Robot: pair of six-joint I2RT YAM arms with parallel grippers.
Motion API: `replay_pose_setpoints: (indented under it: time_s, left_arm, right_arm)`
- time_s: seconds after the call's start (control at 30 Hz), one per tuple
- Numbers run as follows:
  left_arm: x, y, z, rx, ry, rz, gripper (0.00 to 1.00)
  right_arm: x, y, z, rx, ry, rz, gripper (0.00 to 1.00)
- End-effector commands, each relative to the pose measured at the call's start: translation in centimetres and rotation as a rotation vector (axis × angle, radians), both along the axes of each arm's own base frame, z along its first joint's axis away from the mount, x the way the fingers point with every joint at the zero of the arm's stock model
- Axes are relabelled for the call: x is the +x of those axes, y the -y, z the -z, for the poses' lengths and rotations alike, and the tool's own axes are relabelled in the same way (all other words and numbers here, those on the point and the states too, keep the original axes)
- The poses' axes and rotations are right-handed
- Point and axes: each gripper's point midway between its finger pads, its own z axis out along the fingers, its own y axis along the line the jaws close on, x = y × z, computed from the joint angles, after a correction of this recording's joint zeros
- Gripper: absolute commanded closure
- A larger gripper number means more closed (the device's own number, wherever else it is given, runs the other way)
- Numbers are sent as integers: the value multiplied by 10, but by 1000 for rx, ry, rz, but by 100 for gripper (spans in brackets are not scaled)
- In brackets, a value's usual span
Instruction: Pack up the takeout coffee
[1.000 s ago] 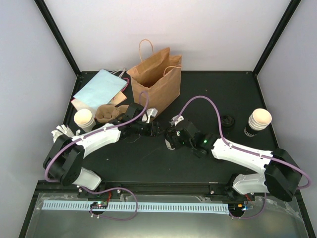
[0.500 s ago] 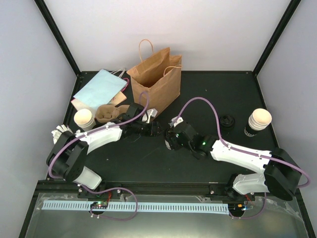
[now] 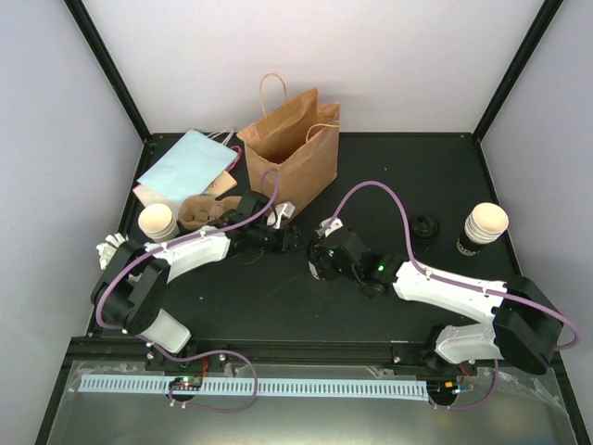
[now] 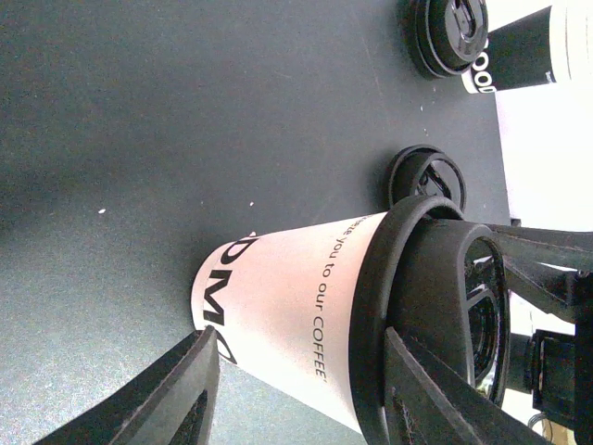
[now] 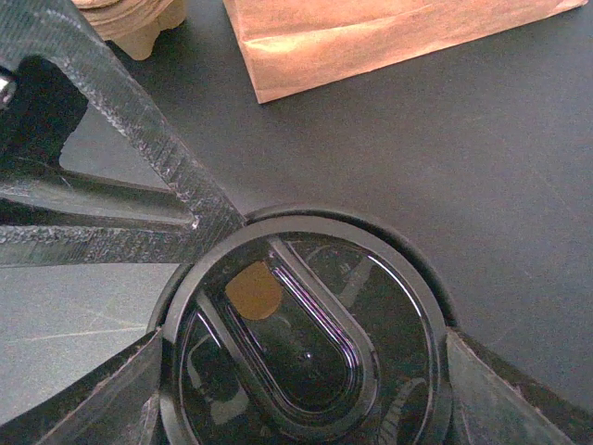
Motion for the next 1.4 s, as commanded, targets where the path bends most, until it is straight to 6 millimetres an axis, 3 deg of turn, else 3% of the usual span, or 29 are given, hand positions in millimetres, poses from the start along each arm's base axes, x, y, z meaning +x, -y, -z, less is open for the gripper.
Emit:
replay_pose_setpoints:
  time_s: [0.0, 0.17, 0.3, 0.5, 0.77, 1.37]
  left_arm:
    - [-10, -7, 24, 66, -56, -26, 50]
    - [7, -1, -13, -7, 37, -41, 46]
    - [14, 6, -20, -28, 42, -21, 44]
    - [13, 19, -9, -43, -10, 55, 44]
    - [0, 21, -1, -41, -29, 155, 43]
    - [-27, -7, 67, 140, -161, 129, 48]
  right_arm:
    - [-71, 22, 81, -164, -357, -103, 29]
    - [-71, 21, 79, -162, -355, -110, 29]
    - [-72, 19, 78, -161, -354, -122, 29]
    - [-74, 17, 79, -167, -358, -147, 29]
    - [-76, 14, 80, -168, -366, -172, 29]
    - [-83, 15, 89, -178, -410, -180, 29]
